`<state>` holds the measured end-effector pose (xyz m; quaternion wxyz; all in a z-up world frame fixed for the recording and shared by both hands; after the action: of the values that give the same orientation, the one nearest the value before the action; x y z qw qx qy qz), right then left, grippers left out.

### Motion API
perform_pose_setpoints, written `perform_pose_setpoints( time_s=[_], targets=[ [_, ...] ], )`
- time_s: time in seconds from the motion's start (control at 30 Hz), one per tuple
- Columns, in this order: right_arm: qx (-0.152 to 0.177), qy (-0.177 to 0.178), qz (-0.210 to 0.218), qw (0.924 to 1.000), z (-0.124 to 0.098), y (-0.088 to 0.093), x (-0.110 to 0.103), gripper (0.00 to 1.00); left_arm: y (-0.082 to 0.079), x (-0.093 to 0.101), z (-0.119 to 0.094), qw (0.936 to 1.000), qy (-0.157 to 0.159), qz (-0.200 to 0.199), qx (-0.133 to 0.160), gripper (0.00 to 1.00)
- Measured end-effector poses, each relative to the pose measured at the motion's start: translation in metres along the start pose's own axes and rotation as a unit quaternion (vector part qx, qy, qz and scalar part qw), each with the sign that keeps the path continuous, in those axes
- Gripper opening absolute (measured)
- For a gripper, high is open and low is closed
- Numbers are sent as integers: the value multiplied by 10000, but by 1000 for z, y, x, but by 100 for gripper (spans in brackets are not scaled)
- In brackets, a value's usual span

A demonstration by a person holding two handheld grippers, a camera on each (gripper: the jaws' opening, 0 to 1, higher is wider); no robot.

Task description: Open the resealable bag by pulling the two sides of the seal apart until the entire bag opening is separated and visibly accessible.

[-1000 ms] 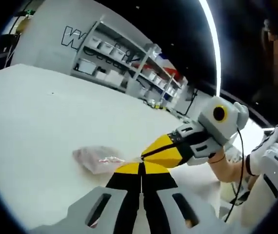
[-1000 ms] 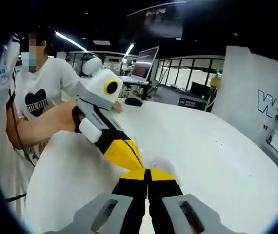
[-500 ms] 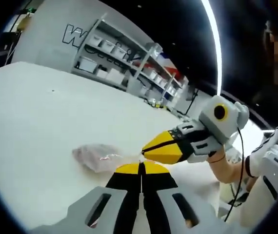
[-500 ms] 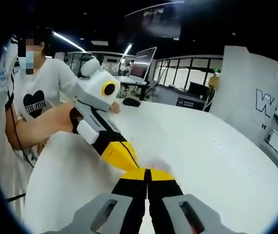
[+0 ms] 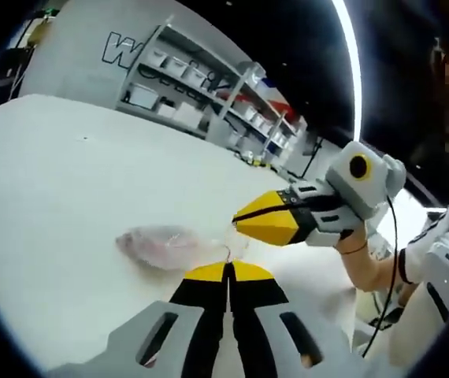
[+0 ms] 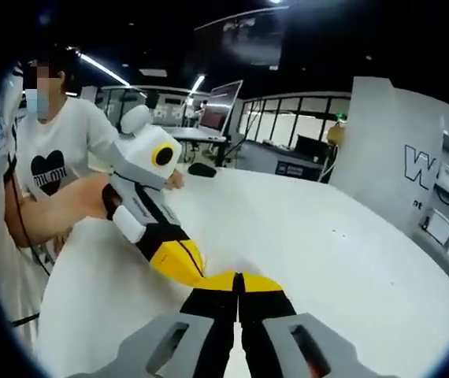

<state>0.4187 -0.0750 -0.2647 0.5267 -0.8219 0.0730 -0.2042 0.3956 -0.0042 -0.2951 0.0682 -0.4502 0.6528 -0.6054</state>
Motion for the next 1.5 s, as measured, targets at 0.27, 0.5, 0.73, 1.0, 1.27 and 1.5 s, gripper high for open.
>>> perform_pose_setpoints(
  time_s=[0.27,0.5,0.73,1.0,1.27,1.5],
  targets=[
    [29,27,-102,9999,-1,-3,-1,0,-4,1,-5,9998,-167,52,76,15],
    [-37,-10,-189,9998,-2,-1,-5,0,-13,3,-8,9986,-85,-282,430,15],
    [-57,-83,-189,9998,-2,1,-8,0,-13,-3,-11,9980,-329,-334,415,9],
    [-39,-96,-157,9998,-2,0,-6,0,-10,-3,-10,9973,-369,-506,393,1],
    [46,68,71,9999,-2,1,2,0,3,-5,-9,9970,-665,-325,-220,1],
    [87,190,222,9995,-4,0,8,0,7,-2,-11,9967,-626,-385,-352,1]
  ],
)
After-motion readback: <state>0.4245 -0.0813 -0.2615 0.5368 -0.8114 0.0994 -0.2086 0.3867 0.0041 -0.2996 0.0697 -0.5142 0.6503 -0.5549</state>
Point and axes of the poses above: the point that each gripper's makers call its tool centre point, and the gripper's own axes: z roughly forward along the fingers, x roughly to its right, y roughly out of its underside, the point moved 4 cm from there along -z, roughly backward along the fingers, and after that the axes turned 6 degrees about y, right-handed, at the moved point
